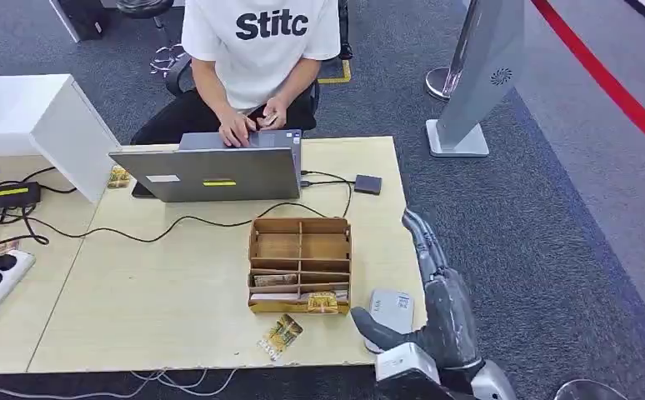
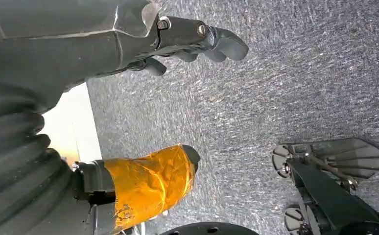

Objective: Pass the card to the sensor for recognition and then transmit it.

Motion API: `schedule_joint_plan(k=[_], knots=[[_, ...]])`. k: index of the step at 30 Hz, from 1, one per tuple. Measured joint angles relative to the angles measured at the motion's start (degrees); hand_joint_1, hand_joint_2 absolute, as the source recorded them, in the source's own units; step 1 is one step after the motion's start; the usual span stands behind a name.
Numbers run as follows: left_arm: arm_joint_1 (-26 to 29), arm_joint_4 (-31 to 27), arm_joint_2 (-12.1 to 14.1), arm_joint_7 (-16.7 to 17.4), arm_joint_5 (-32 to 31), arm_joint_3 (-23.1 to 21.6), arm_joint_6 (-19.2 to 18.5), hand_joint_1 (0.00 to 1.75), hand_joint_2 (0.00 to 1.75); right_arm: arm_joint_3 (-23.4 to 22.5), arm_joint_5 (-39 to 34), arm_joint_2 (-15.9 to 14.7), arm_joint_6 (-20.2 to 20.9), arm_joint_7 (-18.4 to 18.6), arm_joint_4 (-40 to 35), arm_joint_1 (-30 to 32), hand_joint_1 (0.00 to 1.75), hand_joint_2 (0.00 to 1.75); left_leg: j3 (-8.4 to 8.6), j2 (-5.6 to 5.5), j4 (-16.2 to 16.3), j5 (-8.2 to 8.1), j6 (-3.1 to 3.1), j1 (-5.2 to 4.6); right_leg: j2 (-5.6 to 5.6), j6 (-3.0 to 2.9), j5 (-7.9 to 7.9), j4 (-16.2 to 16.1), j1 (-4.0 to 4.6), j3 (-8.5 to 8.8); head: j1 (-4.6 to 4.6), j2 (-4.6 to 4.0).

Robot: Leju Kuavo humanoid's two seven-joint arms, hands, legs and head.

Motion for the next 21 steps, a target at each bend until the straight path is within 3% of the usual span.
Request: schedule_joint_plan(k=[5, 7, 13, 16, 21], knots=[[0.1, 0.0, 0.0, -0.2, 0.8, 0.9, 0.5, 0.0, 1.75, -5.8, -6.0, 0.2, 1.0, -3.2, 0.0, 5.4, 0.0, 1.75, -0.02, 0.01, 0.0, -0.03, 0.01, 0.0, 0.01, 0.0, 0.0, 0.0, 0.0, -0.01, 0.0, 0.0], [0.1, 0.0, 0.0, -0.4, 1.0, 1.0, 0.6, 0.0, 1.75, -8.4, -6.9, 0.9, 3.3, -3.8, 0.0, 6.0, 0.0, 1.75, 0.0, 0.04, 0.0, -0.03, 0.0, 0.0, 0.05, 0.0, 0.0, 0.0, 0.0, -0.01, 0.0, 0.0], [0.1, 0.0, 0.0, -0.6, 0.9, 1.0, 0.6, 0.0, 1.75, -10.8, -3.8, 2.4, 4.6, -4.2, 1.5, 6.8, 0.0, 1.75, 0.01, 0.03, 0.0, -0.01, -0.01, 0.0, 0.04, 0.0, 0.01, 0.0, 0.0, 0.0, 0.0, 0.0], [0.1, 0.0, -0.1, -0.7, 0.7, 1.0, 0.6, 0.0, 1.75, -10.6, 5.6, 2.4, 0.0, -3.7, 2.3, 6.8, 0.0, 1.75, 0.0, 0.03, 0.0, 0.0, -0.01, 0.0, 0.04, 0.0, 0.01, 0.0, 0.0, 0.01, 0.0, 0.0], [-0.1, 0.0, -0.1, -0.5, 0.0, 1.0, 0.1, 0.0, 1.75, -4.5, 28.1, 1.3, -8.8, 3.4, 5.3, 3.6, 0.0, 1.75, 0.01, 0.06, 0.0, 0.0, -0.01, 0.0, 0.08, -0.01, 0.01, 0.0, 0.0, 0.01, 0.0, 0.0]])
